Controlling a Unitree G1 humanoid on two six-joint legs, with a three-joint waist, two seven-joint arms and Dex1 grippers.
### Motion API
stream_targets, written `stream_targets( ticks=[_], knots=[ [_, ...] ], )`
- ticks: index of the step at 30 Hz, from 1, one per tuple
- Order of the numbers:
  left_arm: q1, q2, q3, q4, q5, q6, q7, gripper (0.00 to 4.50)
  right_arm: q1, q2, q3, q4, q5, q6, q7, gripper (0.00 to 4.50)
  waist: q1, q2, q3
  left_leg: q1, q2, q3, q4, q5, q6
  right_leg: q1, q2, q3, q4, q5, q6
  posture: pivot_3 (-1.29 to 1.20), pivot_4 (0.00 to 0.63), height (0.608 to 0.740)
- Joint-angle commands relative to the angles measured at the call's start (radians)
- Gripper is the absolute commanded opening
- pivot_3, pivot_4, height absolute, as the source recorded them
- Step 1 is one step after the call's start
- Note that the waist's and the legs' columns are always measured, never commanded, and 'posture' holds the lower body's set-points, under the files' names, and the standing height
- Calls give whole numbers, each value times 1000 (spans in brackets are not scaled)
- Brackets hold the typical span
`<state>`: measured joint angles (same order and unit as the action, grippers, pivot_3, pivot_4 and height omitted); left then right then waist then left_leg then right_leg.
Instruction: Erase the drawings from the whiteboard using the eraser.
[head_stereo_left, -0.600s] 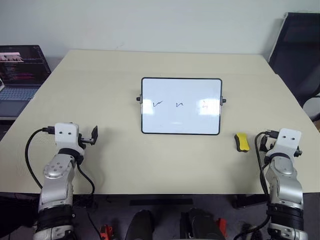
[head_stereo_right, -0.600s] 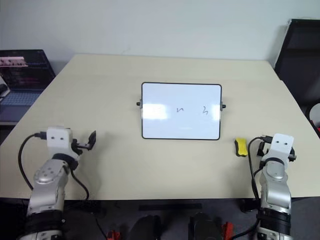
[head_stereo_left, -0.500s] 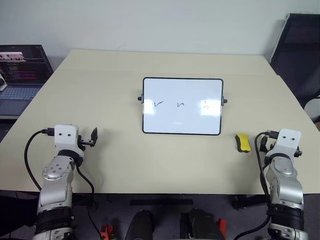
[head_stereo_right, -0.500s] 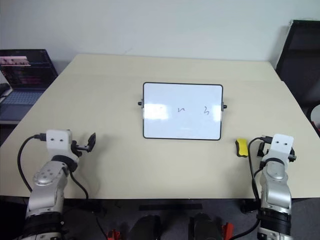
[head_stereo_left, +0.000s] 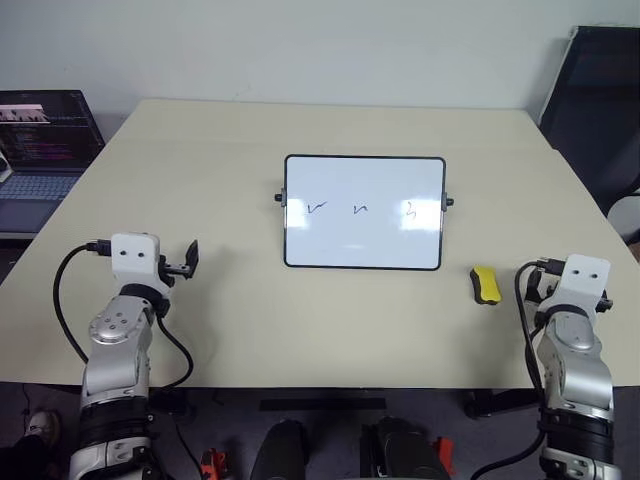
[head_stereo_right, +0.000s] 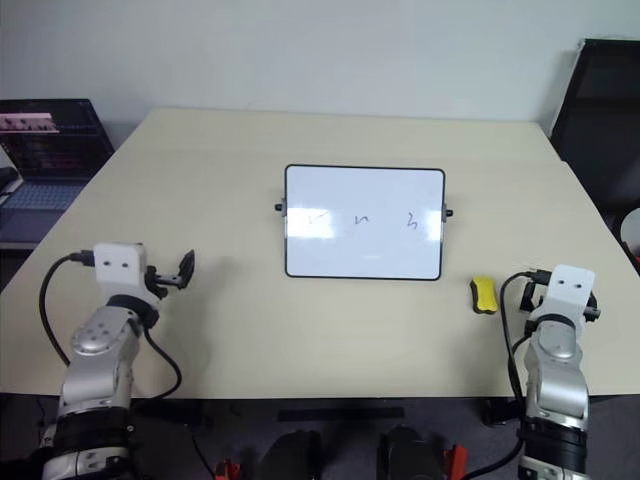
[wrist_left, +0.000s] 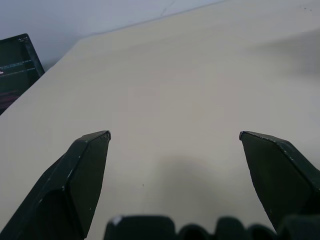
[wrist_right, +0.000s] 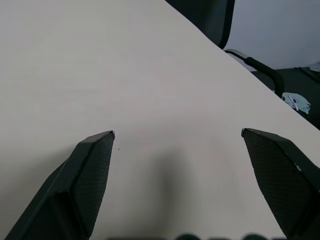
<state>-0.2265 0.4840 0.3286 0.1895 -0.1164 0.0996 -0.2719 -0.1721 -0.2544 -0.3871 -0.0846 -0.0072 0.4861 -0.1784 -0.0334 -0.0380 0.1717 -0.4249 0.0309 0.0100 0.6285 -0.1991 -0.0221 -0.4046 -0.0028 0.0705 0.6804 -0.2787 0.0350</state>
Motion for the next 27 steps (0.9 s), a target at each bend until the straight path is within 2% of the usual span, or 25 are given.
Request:
stream_targets(
  ticks=[1,8,12,15,20,27],
  knots=[
    [-18,-3,-3,-25,-5,-18,9,4500,-16,-21,-36,-20,7,-20,-10,4442,0,0,0,0,0,0,0,0,0,0,0,0,0,0,0,0,150,740],
    [-1,-5,-6,-53,-8,-23,6,4500,-20,-23,-14,-23,2,-13,12,4442,-1,0,0,0,0,0,0,0,0,0,0,0,0,0,0,0,150,740],
    [16,-24,-68,-172,-62,-26,-98,4500,-17,-68,5,-57,33,58,105,4442,0,0,0,0,0,0,0,0,0,0,0,0,0,0,0,0,150,740],
    [-14,-55,-143,-298,-167,-10,-226,4500,-15,-102,14,-140,81,173,179,4442,6,0,0,0,0,0,1,0,0,1,0,-1,0,0,0,0,150,740],
    [-82,-85,-325,-416,-323,136,-442,4500,-44,-149,18,-284,174,437,267,4442,2,0,0,-1,-1,0,1,0,0,1,0,0,0,0,1,0,150,740],
    [-108,-45,-486,-331,-278,109,-659,4500,-121,-115,-12,-393,257,737,266,4442,-20,2,-1,1,-2,-2,0,0,0,0,6,1,0,-1,1,0,150,740]
  ],
)
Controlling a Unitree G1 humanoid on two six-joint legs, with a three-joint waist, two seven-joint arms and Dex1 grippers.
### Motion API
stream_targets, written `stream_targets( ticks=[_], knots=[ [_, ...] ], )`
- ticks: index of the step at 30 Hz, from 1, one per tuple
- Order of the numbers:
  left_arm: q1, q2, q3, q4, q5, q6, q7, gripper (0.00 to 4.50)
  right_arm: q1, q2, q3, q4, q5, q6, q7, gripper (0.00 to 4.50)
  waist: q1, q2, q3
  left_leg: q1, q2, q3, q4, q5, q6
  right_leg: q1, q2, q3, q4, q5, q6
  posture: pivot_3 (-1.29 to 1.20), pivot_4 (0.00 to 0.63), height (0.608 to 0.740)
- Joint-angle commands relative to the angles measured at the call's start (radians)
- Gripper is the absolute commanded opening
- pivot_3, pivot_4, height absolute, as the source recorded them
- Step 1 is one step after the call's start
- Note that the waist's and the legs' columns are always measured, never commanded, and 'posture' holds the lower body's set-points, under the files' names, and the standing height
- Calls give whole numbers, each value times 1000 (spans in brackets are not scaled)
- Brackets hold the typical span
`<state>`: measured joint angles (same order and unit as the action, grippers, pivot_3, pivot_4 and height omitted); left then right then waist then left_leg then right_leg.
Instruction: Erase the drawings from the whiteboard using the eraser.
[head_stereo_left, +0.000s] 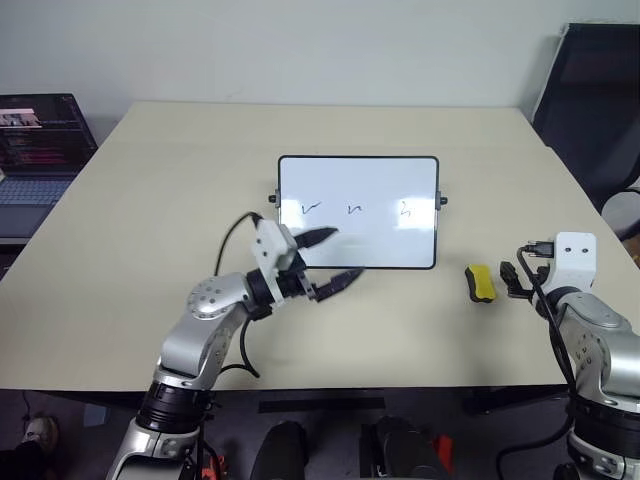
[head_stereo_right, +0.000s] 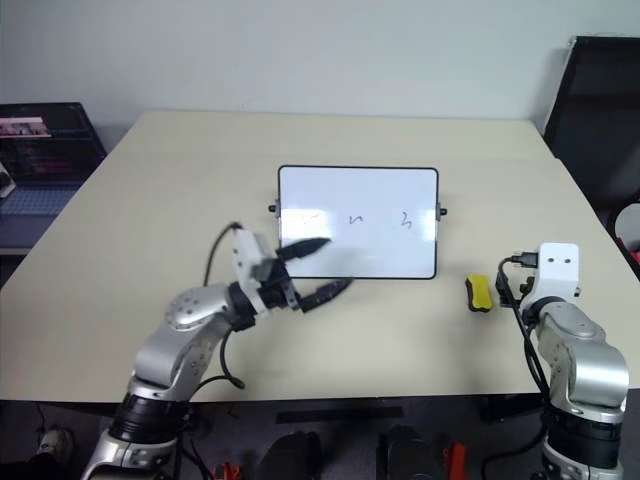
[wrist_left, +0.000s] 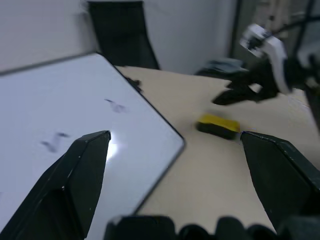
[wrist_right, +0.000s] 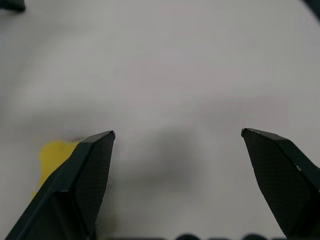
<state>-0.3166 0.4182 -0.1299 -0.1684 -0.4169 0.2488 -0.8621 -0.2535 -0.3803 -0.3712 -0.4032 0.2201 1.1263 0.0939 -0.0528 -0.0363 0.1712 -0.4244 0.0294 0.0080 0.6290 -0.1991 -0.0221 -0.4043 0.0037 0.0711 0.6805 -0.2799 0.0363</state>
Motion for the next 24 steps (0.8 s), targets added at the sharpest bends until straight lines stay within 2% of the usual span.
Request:
stream_targets(
  ticks=[1,10,24],
  knots=[
    [-23,23,-39,42,35,-55,-86,4500,-51,17,-30,-84,34,128,-10,4442,-1,0,0,0,0,0,0,0,0,0,1,0,0,0,0,0,150,740],
    [-89,18,-100,170,127,-172,-198,4500,-129,73,-6,-107,42,284,-25,4442,3,0,0,-1,0,0,0,0,0,0,0,0,-1,0,0,0,150,740],
    [-134,-7,-111,258,195,-281,-211,4500,-143,120,47,-22,32,247,-27,4442,2,1,0,-1,0,-1,0,0,0,-1,0,0,-1,-1,1,0,150,740]
  ],
)
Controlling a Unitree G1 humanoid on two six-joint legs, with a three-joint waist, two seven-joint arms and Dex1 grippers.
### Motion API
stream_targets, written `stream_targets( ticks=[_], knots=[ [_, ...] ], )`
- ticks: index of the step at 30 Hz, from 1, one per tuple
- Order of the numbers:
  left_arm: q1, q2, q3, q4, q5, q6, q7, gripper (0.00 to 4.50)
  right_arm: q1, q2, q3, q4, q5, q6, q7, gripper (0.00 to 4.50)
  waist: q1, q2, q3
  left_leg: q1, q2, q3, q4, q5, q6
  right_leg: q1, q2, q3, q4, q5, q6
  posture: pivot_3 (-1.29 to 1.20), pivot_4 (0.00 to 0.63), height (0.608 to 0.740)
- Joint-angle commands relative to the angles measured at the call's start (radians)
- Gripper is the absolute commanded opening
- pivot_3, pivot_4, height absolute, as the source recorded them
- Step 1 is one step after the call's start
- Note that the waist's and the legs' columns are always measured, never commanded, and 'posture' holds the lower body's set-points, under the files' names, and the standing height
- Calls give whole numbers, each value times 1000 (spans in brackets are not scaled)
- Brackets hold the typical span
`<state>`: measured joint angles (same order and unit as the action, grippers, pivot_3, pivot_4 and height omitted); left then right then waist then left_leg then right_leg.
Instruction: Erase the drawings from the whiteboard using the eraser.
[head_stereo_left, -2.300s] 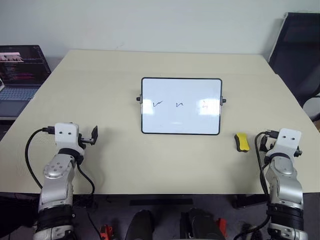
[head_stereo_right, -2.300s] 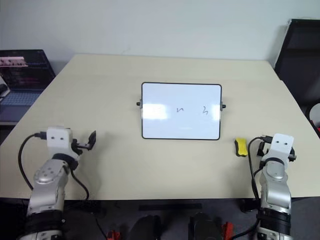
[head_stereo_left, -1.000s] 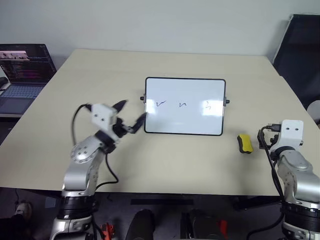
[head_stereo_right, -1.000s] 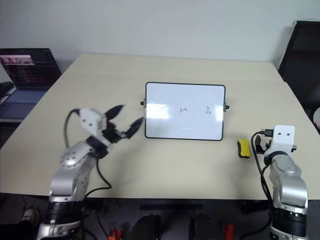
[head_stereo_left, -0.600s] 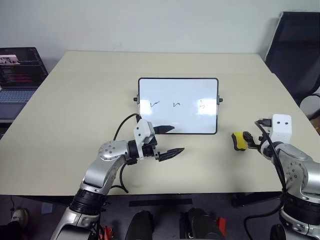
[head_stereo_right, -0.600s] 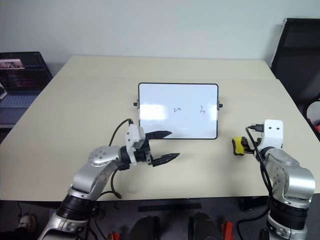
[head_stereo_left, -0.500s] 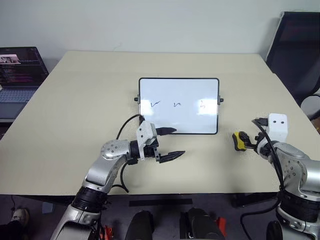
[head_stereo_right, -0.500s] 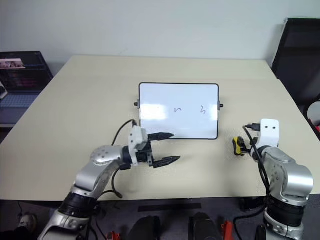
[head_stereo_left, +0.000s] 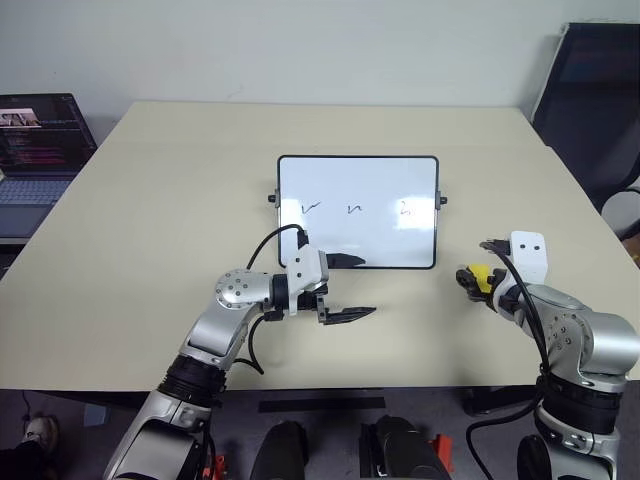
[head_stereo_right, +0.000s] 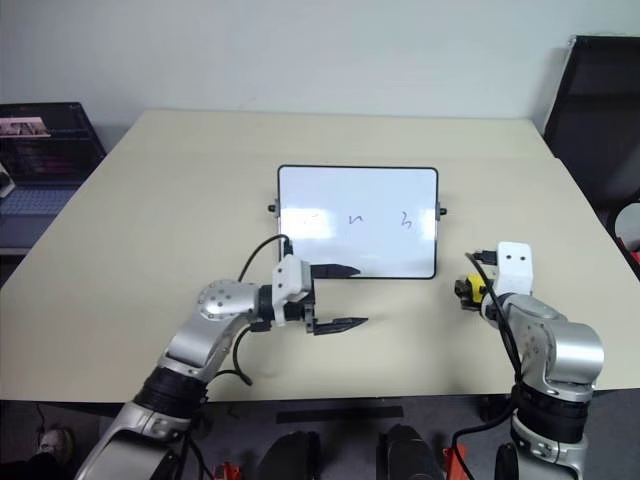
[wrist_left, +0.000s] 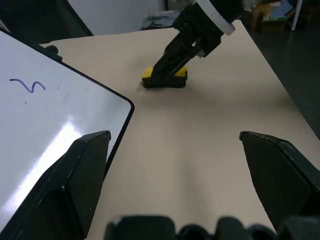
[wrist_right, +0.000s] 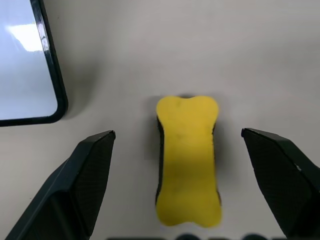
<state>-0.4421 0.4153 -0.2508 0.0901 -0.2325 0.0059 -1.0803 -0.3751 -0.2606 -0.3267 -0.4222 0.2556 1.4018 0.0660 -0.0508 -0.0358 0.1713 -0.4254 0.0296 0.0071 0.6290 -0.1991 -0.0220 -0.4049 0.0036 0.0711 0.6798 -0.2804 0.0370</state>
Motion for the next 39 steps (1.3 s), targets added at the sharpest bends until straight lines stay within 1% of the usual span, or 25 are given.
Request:
stream_targets(
  ticks=[1,19,22,30,31,36,39],
  knots=[
    [-7,-3,11,5,15,-44,8,4500,-22,1,4,2,-4,-32,1,4442,0,0,0,0,0,0,0,0,0,0,0,0,0,0,0,0,150,740],
    [-3,5,18,40,36,-88,16,4500,-8,-1,-16,45,-18,-78,-18,4442,0,0,0,0,0,-1,0,0,0,0,0,0,0,0,0,0,150,740],
    [-12,7,23,53,40,-93,16,4500,-3,9,-25,50,-21,-94,-27,3834,0,0,0,0,0,-1,0,0,0,0,0,0,0,0,0,0,150,740],
    [-23,11,35,78,42,-105,20,4500,3,13,-28,68,-20,-118,-32,995,0,0,0,0,0,-1,0,0,0,0,0,0,0,0,0,0,150,740],
    [-23,12,37,80,43,-107,20,4500,3,13,-29,70,-20,-120,-32,930,0,0,0,0,0,-1,0,0,0,0,0,0,0,0,0,0,150,740],
    [-23,12,40,83,46,-113,25,4500,1,9,-27,79,-21,-130,-31,929,0,0,0,0,0,-1,0,0,0,0,0,0,0,0,0,0,150,740],
    [-18,9,50,82,63,-115,66,4500,-6,-19,25,67,-33,-176,-13,928,0,0,0,0,0,-1,0,0,0,0,0,0,0,0,0,0,150,740]
  ],
)
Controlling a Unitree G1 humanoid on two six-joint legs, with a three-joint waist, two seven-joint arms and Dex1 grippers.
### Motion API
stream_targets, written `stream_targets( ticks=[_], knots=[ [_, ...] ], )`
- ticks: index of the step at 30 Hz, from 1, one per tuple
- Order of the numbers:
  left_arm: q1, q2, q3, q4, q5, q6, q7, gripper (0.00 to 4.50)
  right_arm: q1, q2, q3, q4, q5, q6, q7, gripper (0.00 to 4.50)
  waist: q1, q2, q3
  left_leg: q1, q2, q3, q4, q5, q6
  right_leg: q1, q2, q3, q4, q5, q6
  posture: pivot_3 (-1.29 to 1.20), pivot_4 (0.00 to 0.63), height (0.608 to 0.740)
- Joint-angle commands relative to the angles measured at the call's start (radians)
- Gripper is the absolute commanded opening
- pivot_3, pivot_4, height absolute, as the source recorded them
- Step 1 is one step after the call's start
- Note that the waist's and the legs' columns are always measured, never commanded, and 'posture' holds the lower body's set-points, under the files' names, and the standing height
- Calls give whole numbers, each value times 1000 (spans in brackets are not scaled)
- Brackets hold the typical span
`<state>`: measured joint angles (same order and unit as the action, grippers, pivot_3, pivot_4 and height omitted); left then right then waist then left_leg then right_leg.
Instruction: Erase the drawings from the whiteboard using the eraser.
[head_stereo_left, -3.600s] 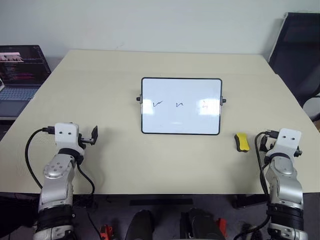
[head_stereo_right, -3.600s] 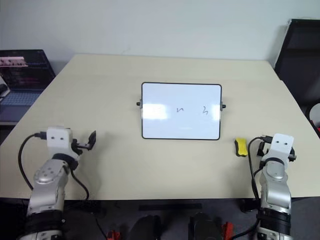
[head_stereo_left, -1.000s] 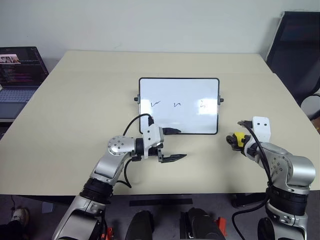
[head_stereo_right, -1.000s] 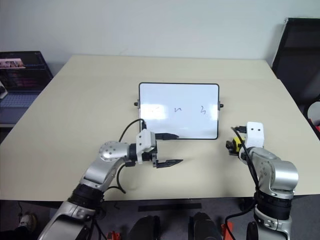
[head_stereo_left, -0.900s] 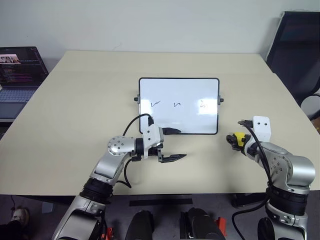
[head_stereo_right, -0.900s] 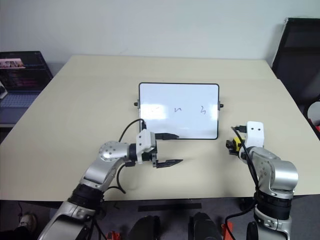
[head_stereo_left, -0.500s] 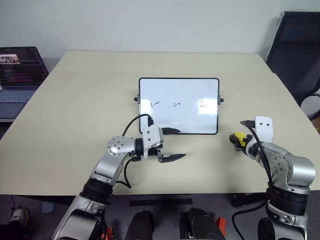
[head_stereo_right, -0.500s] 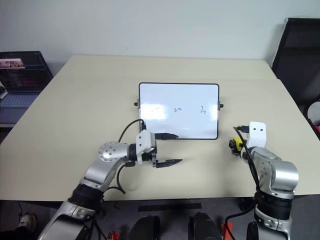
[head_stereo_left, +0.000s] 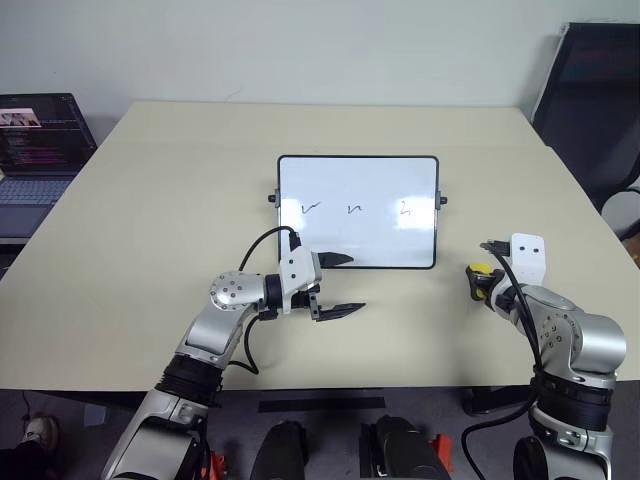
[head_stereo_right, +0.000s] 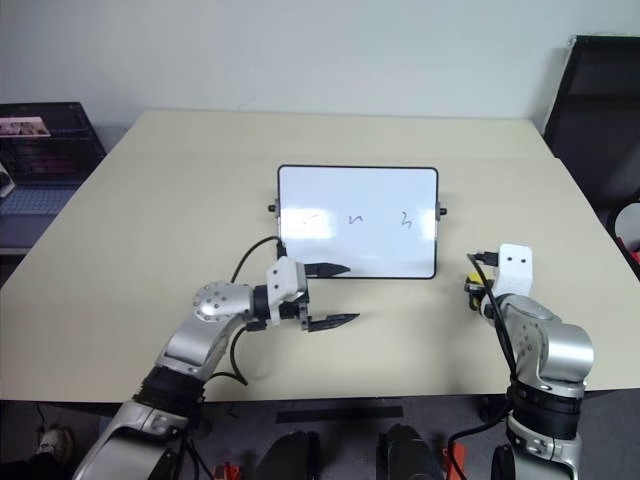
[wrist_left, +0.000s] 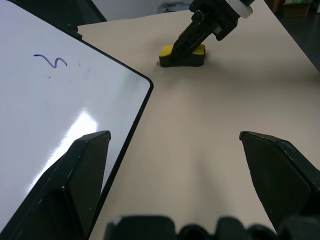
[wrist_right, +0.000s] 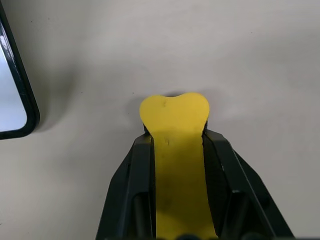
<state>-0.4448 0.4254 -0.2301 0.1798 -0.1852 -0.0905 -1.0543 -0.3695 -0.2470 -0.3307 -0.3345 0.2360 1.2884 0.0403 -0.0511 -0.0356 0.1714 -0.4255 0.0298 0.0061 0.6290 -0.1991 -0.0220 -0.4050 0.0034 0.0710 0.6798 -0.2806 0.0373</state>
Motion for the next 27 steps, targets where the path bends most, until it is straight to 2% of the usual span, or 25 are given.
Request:
stream_targets(
  ticks=[1,7,10,17,27],
  knots=[
    [-15,-5,36,-6,26,-23,66,4500,-15,-38,46,-25,-16,-93,21,928,0,0,0,0,0,0,0,0,0,0,0,0,0,0,0,0,150,740],
    [-21,-79,99,-1,93,2,325,4500,-55,-54,153,-10,-74,-335,32,928,-1,0,0,0,0,0,0,0,0,0,0,0,0,0,0,0,150,740],
    [-19,-105,100,0,117,14,388,4500,-85,-23,203,23,-89,-406,25,928,0,0,0,0,0,-1,0,0,0,0,0,0,0,0,0,0,150,740],
    [-41,-133,90,6,131,24,426,4500,-165,32,278,107,-113,-490,29,928,1,0,0,-1,0,-1,0,0,0,0,0,0,0,1,-1,0,150,740],
    [-72,-128,92,27,134,14,423,4500,-385,113,332,376,-137,-641,33,928,-2,0,0,-1,0,-1,0,0,0,-1,0,-1,0,3,-4,0,150,740]
  ],
)
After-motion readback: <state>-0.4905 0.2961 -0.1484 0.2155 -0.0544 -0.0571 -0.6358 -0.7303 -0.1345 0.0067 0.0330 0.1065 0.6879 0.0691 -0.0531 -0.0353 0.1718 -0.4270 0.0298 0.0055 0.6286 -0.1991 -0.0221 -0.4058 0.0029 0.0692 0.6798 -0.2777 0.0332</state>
